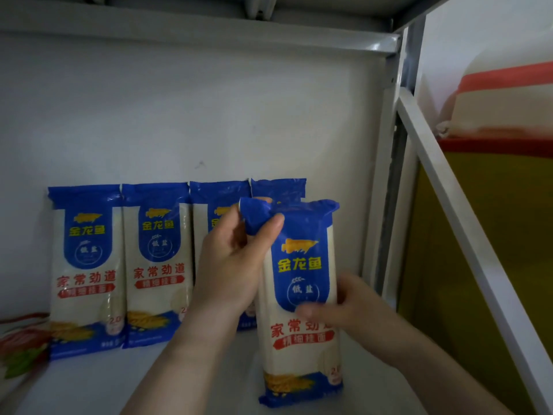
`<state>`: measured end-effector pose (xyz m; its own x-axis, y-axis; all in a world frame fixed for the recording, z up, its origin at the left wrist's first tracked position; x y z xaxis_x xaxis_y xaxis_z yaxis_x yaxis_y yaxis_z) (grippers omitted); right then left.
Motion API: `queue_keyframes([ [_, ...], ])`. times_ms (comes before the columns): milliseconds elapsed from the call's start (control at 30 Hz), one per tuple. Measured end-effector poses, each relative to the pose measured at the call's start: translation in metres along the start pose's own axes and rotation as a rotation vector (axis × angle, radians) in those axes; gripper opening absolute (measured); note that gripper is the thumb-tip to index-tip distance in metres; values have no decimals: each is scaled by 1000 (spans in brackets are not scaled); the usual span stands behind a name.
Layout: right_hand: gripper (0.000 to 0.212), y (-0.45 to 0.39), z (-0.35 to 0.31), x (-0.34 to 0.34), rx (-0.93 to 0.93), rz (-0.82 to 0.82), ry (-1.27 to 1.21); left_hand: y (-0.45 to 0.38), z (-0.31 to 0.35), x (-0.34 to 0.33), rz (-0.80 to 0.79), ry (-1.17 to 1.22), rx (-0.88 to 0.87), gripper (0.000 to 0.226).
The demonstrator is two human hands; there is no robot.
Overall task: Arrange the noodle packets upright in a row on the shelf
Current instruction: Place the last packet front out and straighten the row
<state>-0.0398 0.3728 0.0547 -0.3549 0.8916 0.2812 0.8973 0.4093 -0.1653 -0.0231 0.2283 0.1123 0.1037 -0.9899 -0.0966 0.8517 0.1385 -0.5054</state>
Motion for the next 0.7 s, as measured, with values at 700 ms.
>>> queue_keyframes([
  [700, 33, -2, -73, 40, 355, 167, -184, 4, 23, -1, 74, 174, -48, 20],
])
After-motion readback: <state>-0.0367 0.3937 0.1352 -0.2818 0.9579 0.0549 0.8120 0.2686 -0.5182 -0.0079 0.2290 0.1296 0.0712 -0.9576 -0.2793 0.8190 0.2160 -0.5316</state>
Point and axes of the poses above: each hand's wrist, its own y-axis away from the middle knuckle, its own x-axis out of the back of the hand, z = x × y, the point moved 6 cm from there along -y, towards the middle knuckle, and after that the axes turned 4 degrees about y, right-handed, at the moved point
